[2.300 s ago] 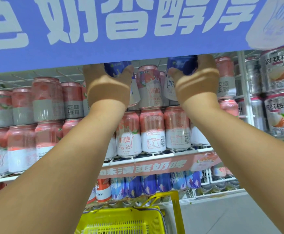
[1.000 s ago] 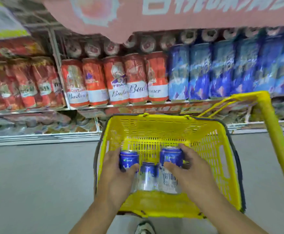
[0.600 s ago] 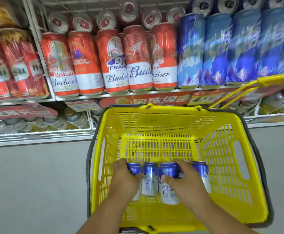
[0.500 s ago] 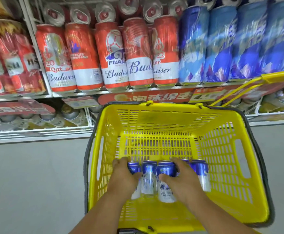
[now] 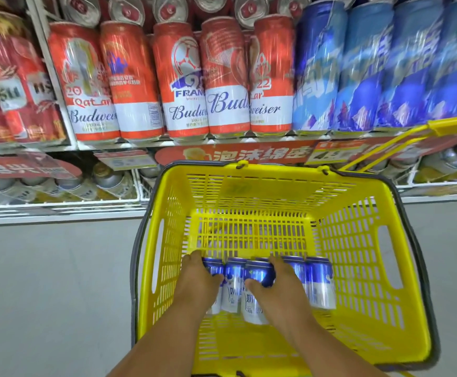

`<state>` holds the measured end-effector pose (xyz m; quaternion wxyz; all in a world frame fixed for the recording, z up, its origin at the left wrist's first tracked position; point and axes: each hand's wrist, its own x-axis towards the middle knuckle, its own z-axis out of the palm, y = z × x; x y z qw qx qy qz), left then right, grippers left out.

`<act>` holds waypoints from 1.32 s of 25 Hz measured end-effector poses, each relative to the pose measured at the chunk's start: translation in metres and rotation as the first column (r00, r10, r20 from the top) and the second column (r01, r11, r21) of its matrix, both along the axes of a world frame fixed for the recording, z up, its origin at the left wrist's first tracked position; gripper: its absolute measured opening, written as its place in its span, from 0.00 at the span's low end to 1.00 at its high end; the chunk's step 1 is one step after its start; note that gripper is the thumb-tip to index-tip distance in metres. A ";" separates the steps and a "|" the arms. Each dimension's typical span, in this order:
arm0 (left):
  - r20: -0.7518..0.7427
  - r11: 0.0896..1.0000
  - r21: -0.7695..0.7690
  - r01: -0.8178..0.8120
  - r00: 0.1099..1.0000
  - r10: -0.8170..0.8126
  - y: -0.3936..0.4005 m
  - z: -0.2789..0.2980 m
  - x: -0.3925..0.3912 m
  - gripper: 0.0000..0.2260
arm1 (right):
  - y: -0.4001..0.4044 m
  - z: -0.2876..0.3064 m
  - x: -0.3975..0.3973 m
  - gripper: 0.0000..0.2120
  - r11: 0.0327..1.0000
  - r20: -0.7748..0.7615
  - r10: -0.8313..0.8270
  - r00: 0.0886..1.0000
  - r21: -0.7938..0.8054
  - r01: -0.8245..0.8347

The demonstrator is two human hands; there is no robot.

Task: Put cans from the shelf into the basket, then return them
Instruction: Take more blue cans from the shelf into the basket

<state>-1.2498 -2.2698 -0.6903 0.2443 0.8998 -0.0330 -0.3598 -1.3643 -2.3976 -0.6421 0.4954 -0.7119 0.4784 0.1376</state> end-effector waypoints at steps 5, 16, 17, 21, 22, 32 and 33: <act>-0.036 0.998 -0.011 -0.055 0.998 0.055 0.001 0.000 0.001 0.18 | -0.004 0.002 0.003 0.37 0.994 -0.028 0.111 0.993 0.023 -0.111; 0.376 0.863 0.242 0.442 0.778 -0.504 0.013 0.067 -0.016 0.30 | -0.041 0.056 -0.025 0.36 0.811 -0.045 0.457 0.888 -0.389 -0.437; 0.410 0.838 0.295 0.459 0.731 -0.545 0.014 0.075 -0.020 0.29 | -0.045 0.064 -0.028 0.36 0.767 -0.041 0.501 0.865 -0.442 -0.465; 0.468 0.824 0.372 0.428 0.680 -0.565 0.010 0.113 -0.045 0.32 | -0.059 0.102 -0.049 0.37 0.568 -0.150 0.636 0.757 -0.573 -0.591; 0.476 0.830 0.375 0.412 0.683 -0.554 0.006 0.125 -0.052 0.34 | -0.064 0.113 -0.056 0.37 0.561 -0.169 0.650 0.741 -0.551 -0.618; 0.701 0.897 0.287 0.337 0.564 -0.436 -0.046 0.319 -0.108 0.34 | -0.118 0.292 -0.108 0.36 0.462 -0.149 0.655 0.741 -0.697 -0.548; 0.714 0.897 0.286 0.337 0.550 -0.434 -0.048 0.340 -0.114 0.34 | -0.121 0.312 -0.111 0.36 0.450 -0.155 0.653 0.742 -0.709 -0.544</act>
